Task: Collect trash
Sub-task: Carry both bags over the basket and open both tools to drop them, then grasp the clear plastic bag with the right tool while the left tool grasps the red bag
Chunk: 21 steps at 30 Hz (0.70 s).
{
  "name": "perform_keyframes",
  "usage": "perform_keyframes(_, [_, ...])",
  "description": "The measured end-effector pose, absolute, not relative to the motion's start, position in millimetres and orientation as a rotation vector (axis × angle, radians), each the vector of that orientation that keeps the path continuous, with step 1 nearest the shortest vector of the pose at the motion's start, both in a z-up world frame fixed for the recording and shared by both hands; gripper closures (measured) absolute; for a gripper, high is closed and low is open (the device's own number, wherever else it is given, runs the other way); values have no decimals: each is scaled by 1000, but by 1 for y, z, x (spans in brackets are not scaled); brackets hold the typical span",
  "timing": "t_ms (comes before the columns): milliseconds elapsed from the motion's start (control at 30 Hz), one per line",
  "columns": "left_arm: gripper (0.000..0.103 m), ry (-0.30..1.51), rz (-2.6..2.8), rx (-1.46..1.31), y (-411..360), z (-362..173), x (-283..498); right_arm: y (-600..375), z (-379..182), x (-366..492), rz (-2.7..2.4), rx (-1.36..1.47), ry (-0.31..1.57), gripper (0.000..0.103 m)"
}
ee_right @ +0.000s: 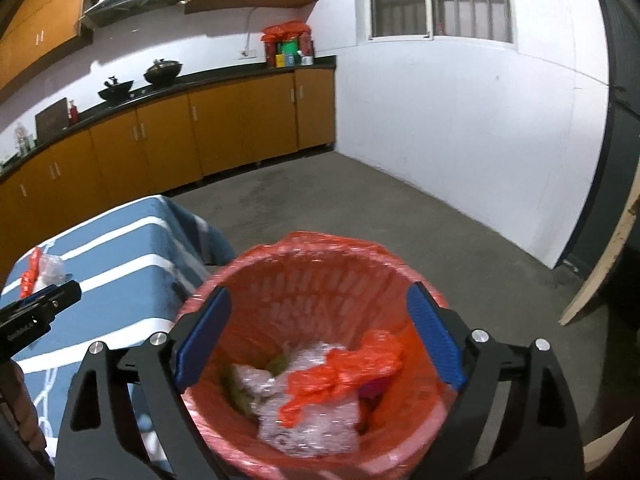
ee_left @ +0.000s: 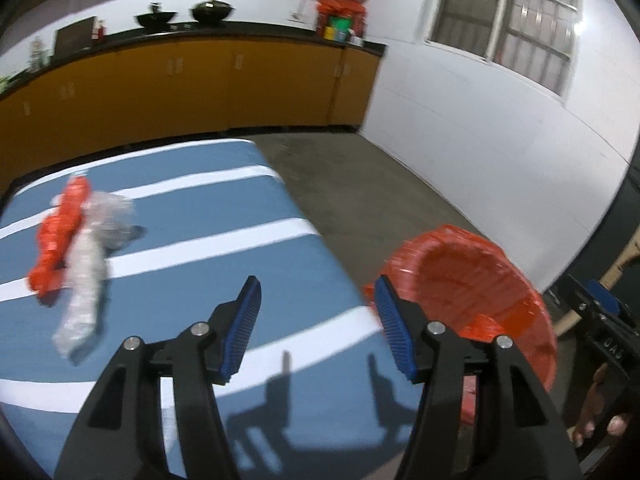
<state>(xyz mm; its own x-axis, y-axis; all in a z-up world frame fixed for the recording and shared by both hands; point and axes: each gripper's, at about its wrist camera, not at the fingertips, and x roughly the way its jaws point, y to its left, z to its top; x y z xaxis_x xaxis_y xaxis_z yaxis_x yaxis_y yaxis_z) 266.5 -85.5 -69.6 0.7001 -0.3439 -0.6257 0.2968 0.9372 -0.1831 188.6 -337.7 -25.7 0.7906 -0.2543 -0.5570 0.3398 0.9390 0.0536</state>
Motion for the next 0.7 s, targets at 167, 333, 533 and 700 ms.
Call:
perform_keyframes(167, [45, 685, -223, -89, -28, -70, 271, -304, -19, 206, -260, 110, 565, 11])
perform_keyframes(333, [44, 677, -66, -112, 37, -71, 275, -252, -10, 232, -145, 62, 554, 11])
perform_keyframes(533, [38, 663, 94, -159, 122, -74, 272, -180, -6, 263, 21, 4, 544, 11])
perform_keyframes(700, [32, 646, 191, -173, 176, -76, 265, -118, -12, 283, 155, -34, 556, 11])
